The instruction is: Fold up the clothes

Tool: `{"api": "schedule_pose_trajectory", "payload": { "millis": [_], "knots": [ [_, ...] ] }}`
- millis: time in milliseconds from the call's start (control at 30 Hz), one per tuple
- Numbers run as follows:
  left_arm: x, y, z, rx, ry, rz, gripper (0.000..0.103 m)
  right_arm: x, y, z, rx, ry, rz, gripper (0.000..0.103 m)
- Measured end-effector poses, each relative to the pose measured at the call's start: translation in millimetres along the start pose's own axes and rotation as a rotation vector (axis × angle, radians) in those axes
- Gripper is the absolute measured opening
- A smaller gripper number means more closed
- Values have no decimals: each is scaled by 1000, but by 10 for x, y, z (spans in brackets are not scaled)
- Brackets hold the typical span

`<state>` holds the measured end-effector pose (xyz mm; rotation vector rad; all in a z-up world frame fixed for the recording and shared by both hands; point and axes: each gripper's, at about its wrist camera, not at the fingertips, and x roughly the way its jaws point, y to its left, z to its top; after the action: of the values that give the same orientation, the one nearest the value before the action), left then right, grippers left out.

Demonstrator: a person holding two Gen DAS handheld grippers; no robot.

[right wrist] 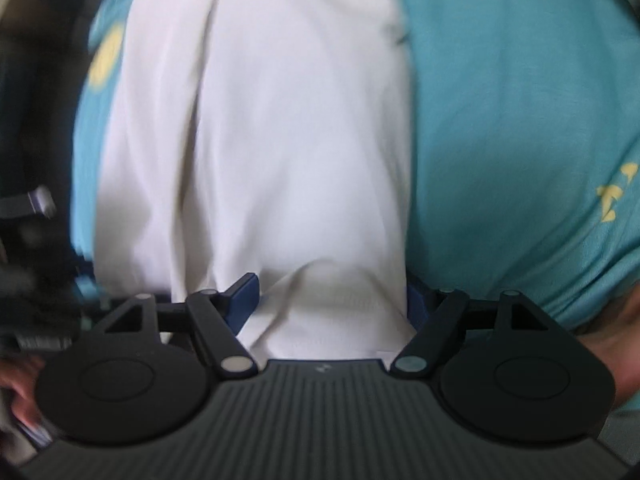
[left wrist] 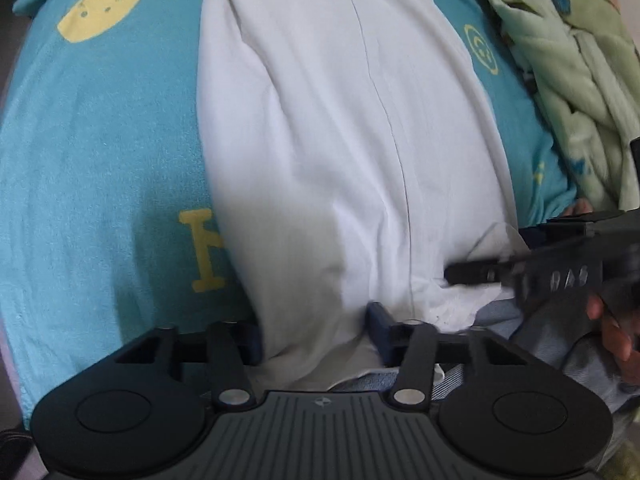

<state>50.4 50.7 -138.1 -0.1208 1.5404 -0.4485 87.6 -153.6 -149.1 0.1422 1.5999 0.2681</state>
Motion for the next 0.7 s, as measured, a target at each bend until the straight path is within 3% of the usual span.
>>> {"api": "schedule_pose_trajectory", "payload": {
  "millis": [33, 67, 100, 167, 433, 567, 700],
  "knots": [
    [-17, -8, -12, -1, -7, -2, 28, 20, 113, -44, -58, 7, -34, 63],
    [-36, -13, -23, -4, -16, -5, 21, 17, 196, -81, -99, -2, -67, 46],
    [-54, -18, -33, -7, -24, -9, 18, -12, 247, -104, -124, -19, -86, 28],
    [-160, -34, -75, -10, -67, -17, 10, -110, 303, -146, -153, -58, -91, 13],
    [-1127, 35, -373, -133, -394, -244, 8, -1165, 92, -386, -70, -341, 121, 12],
    [-1556, -187, -472, -140, -503, -263, 8, -1704, 33, -553, -53, -479, 206, 12],
    [-1833, -456, -759, -118, -558, -266, 8, -2022, -38, -873, -51, -566, 256, 11]
  ]
}}
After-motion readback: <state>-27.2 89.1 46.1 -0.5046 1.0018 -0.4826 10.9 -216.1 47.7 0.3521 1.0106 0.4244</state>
